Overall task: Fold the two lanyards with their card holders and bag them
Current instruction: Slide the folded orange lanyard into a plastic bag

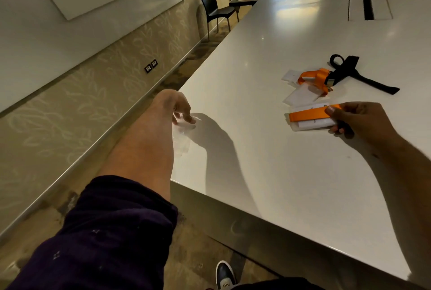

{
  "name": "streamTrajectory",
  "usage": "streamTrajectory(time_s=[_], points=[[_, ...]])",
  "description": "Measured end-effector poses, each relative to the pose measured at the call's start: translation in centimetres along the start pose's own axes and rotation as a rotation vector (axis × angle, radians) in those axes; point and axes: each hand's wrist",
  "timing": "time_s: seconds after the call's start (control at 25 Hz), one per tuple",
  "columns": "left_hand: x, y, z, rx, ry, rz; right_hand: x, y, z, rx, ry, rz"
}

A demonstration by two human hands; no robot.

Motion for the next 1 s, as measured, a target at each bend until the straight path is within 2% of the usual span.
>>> streamTrajectory(time_s=[0.12, 0.24, 0.36, 0.68, 1.0], points=[[-0.2, -0.7, 0.3, -0.048, 0.042, 0.042, 0.0, 0.0, -0.2, 0.000, 0.005, 0.016], [-1.2, -1.3, 1.1, -0.123, 0.192, 0.126, -0.2, -0.2, -0.2, -0.004, 0.005, 0.019], [-2.1, -2.0, 1.5, -0.178, 0.311, 0.104, -0.2, -0.2, -0.2, -0.011, 0.010, 0.013], [-2.8, -3.1, 1.9, -0.237, 0.428, 0.001, -0.3, -0.5, -0.3, -0.009, 0.008, 0.002], [-2.7, -4.0, 1.7, -0.180, 0.481, 0.007, -0.2, -0.4, -0.2, 0.005, -0.007, -0.012]])
Point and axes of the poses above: each hand's wrist, its own z-axis towards the middle knuckle, its own x-axis out of the back of the hand, y = z × x, and after that the axes turned 2 degrees about y, right-handed
